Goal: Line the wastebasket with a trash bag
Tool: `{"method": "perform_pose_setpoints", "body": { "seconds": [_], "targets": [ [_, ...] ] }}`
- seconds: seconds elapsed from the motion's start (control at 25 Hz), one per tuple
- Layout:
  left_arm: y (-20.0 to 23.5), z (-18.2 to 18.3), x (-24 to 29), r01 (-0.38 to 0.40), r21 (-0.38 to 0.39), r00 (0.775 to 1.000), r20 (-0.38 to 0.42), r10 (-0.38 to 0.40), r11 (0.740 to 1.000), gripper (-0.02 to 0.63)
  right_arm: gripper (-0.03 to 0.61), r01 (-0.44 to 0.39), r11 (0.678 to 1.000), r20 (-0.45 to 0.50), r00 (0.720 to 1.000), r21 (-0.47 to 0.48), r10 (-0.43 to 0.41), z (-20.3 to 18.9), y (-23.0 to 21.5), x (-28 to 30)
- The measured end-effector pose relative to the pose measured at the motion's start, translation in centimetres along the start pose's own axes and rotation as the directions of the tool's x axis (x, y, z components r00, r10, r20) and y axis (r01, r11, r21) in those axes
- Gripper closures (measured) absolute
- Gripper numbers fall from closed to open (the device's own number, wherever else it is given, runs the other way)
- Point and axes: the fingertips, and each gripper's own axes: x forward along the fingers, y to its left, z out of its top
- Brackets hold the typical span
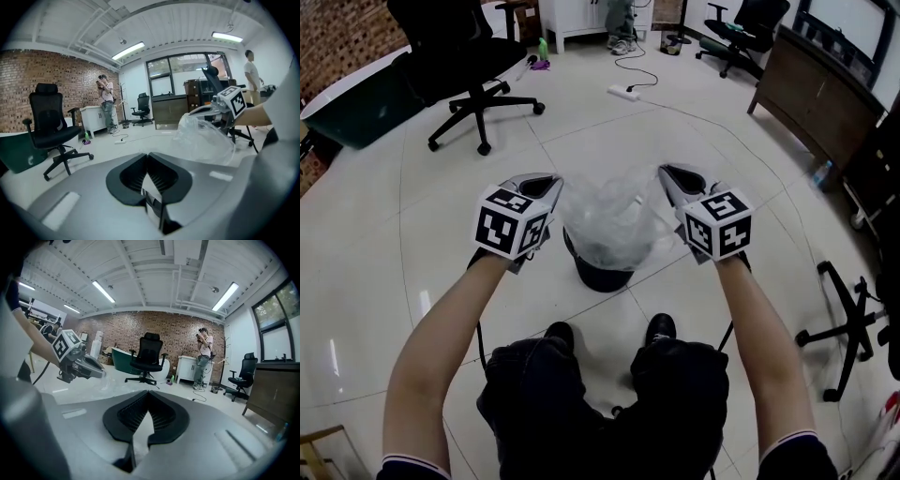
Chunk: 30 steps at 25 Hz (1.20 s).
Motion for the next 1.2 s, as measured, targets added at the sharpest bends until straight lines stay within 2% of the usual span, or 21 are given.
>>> {"method": "perform_pose_setpoints", "body": {
  "seconds": [0.16,0.44,1.2],
  "targets": [
    [0.3,-2.3,1.0,-0.018,-0.037,1.0,-0.021,0.017,0.999,0.603,0.577,-0.023,1.0,-0.029,0.999,0.015,0.023,-2.8,0.1,1.3],
    [2.5,-5.8,1.4,-0.054,-0.043,0.994,-0.094,0.049,0.998,0.603,0.577,-0.053,0.998,-0.062,0.996,0.041,0.056,-5.4,0.5,4.0],
    [5.1,-14.1,7.9,-0.022,-0.083,0.962,-0.274,-0.001,0.996,0.603,0.575,-0.036,0.993,-0.217,0.974,0.115,0.061,-14.3,-2.2,7.3]
  ]
}}
